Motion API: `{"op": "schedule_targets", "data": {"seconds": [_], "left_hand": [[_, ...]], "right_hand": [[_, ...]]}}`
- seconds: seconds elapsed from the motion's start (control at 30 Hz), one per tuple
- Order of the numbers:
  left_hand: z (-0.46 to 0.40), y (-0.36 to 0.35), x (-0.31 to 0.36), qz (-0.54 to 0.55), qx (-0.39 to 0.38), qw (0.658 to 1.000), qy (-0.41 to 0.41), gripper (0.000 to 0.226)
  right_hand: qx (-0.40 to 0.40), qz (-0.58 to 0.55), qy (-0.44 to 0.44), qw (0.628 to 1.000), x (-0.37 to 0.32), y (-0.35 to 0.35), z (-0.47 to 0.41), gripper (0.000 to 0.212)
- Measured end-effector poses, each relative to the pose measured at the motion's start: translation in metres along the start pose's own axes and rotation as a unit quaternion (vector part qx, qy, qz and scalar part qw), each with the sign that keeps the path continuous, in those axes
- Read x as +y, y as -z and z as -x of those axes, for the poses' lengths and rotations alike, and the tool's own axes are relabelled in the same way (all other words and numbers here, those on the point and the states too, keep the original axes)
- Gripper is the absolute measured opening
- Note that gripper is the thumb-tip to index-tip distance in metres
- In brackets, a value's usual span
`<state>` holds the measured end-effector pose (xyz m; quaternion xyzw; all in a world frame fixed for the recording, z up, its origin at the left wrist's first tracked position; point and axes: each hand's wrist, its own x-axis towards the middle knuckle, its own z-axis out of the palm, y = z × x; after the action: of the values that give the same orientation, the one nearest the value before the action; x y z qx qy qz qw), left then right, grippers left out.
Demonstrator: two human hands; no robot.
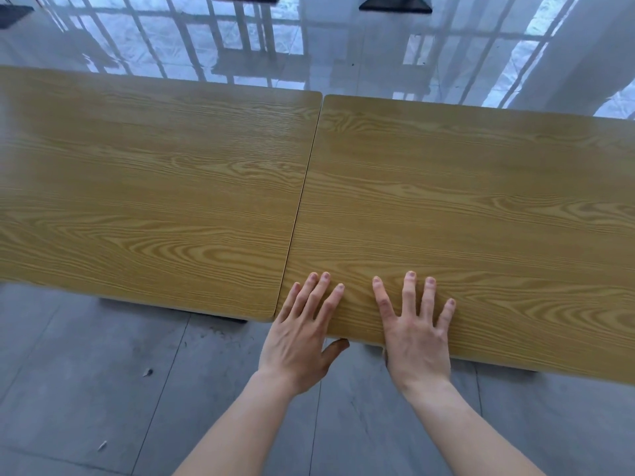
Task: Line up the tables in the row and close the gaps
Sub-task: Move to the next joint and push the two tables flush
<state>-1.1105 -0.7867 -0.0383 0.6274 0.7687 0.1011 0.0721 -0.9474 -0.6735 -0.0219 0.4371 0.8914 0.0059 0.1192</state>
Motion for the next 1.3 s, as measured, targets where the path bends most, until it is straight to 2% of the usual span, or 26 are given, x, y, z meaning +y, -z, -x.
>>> {"op": "schedule_targets", "data": {"seconds": [0.27,0.5,0.67,0.8,0.9,1.0,1.13,1.3], "left_hand": [[0.002,-0.008,-0.006,-0.017,-0.005,1.0,-0.015,0.083],[0.002,-0.008,-0.006,-0.016,-0.009,1.0,-0.014,0.082],[0.001,0.002,-0.004,0.002,-0.037,0.999,-0.007,0.084],[-0.01,0.024,-0.013,0.045,-0.015,0.999,0.005,0.079],[-0.037,0.05,-0.025,0.044,-0.009,0.999,0.02,0.075],[-0.078,0.067,-0.038,0.052,-0.001,0.998,0.025,0.075],[-0.154,0.087,-0.047,0.035,-0.003,0.998,0.044,0.071],[-0.251,0.109,-0.059,0.025,-0.029,0.997,0.064,0.072]], "right_hand": [[0.004,0.028,-0.01,1.0,-0.009,-0.004,-0.003,0.111],[0.037,0.024,-0.014,0.999,-0.014,-0.012,-0.002,0.107],[-0.042,-0.011,-0.036,0.998,-0.021,0.017,-0.003,0.134],[-0.028,-0.063,0.038,0.997,-0.018,0.055,-0.013,0.108],[-0.025,-0.078,0.057,0.995,-0.008,0.097,-0.038,0.103],[-0.037,-0.101,0.025,0.994,0.014,0.125,-0.079,0.096],[-0.011,-0.161,-0.012,0.987,0.047,0.152,-0.157,0.087],[-0.014,-0.19,-0.005,0.982,0.086,0.172,-0.257,0.084]]}}
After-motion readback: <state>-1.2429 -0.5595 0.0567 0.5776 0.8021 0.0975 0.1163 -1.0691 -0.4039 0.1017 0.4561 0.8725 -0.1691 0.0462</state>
